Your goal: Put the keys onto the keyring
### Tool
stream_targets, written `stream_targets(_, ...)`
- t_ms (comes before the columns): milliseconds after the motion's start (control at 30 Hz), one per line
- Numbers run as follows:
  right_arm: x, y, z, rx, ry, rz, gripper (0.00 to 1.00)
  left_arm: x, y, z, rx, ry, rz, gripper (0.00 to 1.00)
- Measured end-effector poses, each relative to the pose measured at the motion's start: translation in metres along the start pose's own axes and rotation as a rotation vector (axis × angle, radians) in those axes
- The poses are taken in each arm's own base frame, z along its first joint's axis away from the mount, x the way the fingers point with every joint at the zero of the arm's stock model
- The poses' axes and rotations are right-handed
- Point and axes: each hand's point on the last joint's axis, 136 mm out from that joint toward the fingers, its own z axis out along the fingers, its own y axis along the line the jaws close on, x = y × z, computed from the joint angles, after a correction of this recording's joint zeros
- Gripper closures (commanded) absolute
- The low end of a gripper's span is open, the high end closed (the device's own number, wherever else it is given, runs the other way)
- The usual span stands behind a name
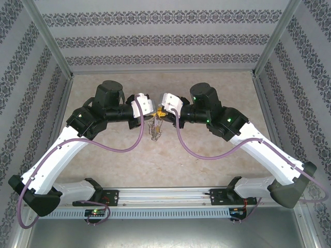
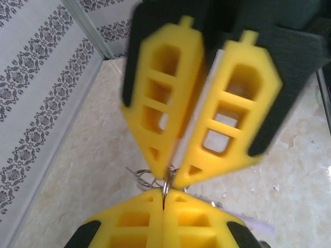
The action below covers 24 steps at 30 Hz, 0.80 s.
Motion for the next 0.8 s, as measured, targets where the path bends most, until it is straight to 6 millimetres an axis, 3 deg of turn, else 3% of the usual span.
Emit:
stream_targets(133, 0.001, 0.003, -0.004, 0.005, -0.017, 0.002, 0.71, -0.002, -0.003, 0.000, 0.015, -0.011, -0.010, 1.00)
stream_targets(433, 0.006, 0.003, -0.012, 0.013, -0.042, 0.058, 0.72, -0.008, -0.006, 0.000, 0.040, -0.042, -0.040, 1.00)
stream_targets(667, 0.007, 0.008, -0.015, -0.008, -0.079, 0.122, 0.64, -0.009, -0.006, 0.000, 0.043, -0.049, -0.051, 1.00)
stream_targets(800, 0.004, 0.015, -0.023, -0.024, -0.109, 0.158, 0.64, -0.011, -0.006, 0.000, 0.041, -0.057, -0.051, 1.00)
